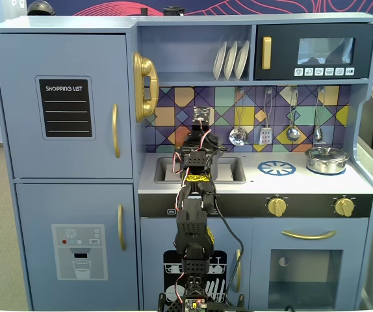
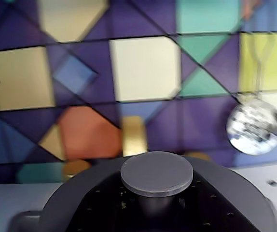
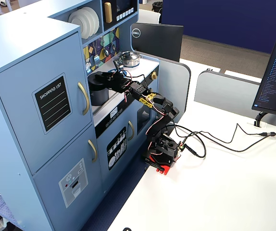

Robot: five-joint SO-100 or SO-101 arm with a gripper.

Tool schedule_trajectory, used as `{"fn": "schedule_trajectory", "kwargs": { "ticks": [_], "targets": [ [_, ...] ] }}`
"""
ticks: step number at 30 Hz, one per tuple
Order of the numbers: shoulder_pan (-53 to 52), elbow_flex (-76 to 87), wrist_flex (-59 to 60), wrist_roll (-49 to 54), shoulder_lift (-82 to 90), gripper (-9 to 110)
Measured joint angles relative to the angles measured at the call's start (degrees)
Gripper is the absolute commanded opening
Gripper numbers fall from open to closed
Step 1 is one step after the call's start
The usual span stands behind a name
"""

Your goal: Pick up the lid from the counter and put it on the gray recipient

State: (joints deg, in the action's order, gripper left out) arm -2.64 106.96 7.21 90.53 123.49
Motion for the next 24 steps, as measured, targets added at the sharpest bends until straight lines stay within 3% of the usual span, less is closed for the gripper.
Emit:
{"fn": "schedule_trajectory", "kwargs": {
  "ticks": [24],
  "targets": [
    [1.23,6.86,-7.47,0.53,-3.16,0]
  ]
}}
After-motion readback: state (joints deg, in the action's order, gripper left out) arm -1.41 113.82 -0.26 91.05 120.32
